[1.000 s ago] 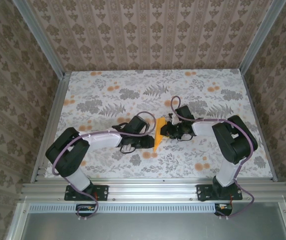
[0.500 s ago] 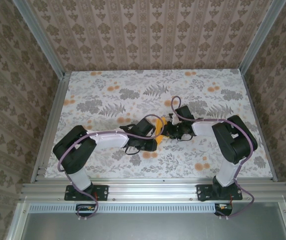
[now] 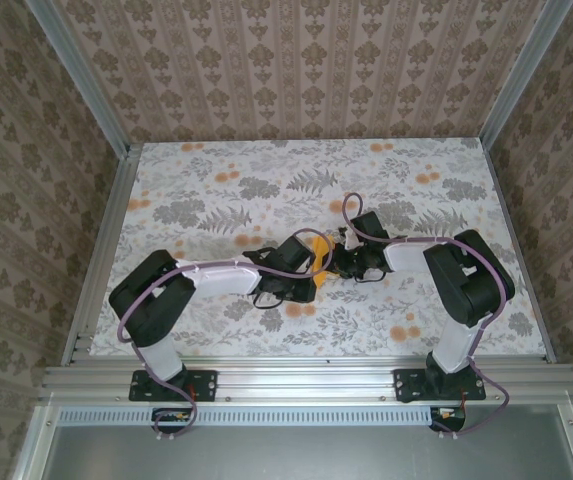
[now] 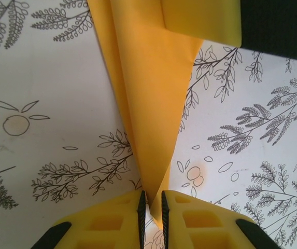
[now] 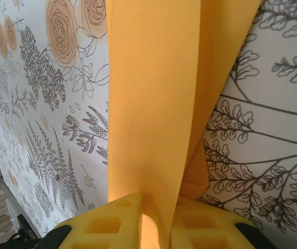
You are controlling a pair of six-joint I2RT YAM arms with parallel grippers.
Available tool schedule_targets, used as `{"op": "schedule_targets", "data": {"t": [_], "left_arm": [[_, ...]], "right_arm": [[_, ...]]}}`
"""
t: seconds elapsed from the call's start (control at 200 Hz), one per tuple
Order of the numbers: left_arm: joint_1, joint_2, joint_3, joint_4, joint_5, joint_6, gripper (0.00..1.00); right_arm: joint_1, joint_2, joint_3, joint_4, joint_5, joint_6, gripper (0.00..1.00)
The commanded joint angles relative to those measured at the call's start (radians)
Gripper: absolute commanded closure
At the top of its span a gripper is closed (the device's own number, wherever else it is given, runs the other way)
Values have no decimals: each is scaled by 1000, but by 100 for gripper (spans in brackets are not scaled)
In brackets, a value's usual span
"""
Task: Fold a paper plane with a square sheet of paper (pick it up from the middle)
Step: Fold the wing for the fifth time at the center of the table.
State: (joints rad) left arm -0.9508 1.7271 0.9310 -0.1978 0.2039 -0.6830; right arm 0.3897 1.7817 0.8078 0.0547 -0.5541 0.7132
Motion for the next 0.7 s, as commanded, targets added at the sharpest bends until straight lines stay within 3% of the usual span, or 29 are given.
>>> {"op": "schedule_targets", "data": {"t": [0.0, 0.225, 0.41, 0.7], "left_arm": [[-12, 24, 17, -30, -9, 25, 81], [-17, 40, 32, -47, -3, 37, 81], [-17, 45, 43, -85, -49, 40, 91], [-17, 48, 35, -112, -87, 48, 100]], "right_arm": [[-6, 24, 2, -10, 19, 12, 82], [-5, 28, 5, -14, 23, 16, 81], [-6, 15, 18, -27, 19, 15, 80], [-13, -56, 38, -24, 5, 36, 68]]}}
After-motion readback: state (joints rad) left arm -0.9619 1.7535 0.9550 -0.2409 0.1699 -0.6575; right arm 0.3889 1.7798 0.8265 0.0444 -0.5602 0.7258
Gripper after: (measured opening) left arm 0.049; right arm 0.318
